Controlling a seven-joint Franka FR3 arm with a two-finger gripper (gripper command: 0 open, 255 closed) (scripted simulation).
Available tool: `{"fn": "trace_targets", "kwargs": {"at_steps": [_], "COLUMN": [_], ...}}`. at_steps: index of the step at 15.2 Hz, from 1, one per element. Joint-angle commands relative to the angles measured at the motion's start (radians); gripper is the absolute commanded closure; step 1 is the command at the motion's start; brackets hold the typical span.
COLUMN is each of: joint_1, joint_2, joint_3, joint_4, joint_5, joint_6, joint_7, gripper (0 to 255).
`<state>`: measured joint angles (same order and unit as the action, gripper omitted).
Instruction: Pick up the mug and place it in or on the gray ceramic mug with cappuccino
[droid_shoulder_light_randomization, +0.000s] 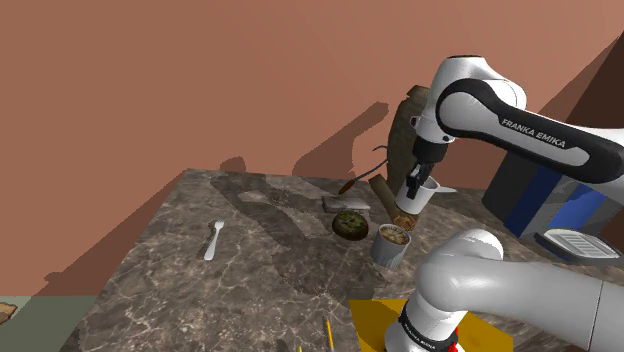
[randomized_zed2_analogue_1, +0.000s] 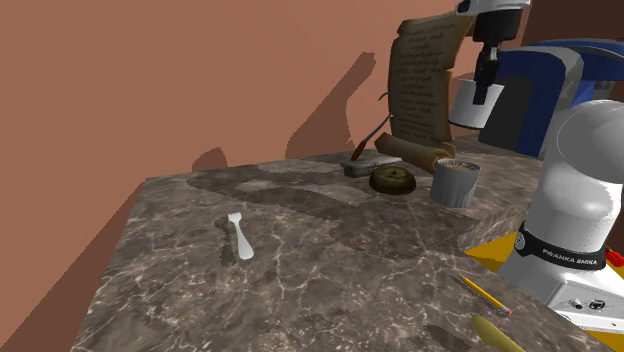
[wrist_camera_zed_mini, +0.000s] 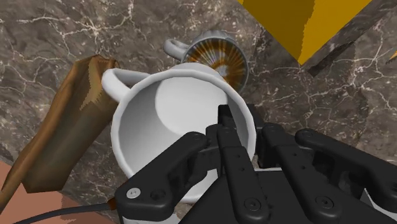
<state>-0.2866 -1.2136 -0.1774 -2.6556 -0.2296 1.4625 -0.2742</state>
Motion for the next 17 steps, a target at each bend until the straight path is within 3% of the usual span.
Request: {"fn": "trace_targets", "kwargs": {"at_steps": [1,17], "joint_1": [-0.008,-0.042], "joint_2": [-0.046,-0.140], "joint_3": [-0.001,-0.053], "joint_4": [-0.027,-0.278], "joint_5": [-0.004,-0.058], "joint_6": [-0.020,0.135], "joint_7": [-0.006,0.002], "gripper": [255,255]}}
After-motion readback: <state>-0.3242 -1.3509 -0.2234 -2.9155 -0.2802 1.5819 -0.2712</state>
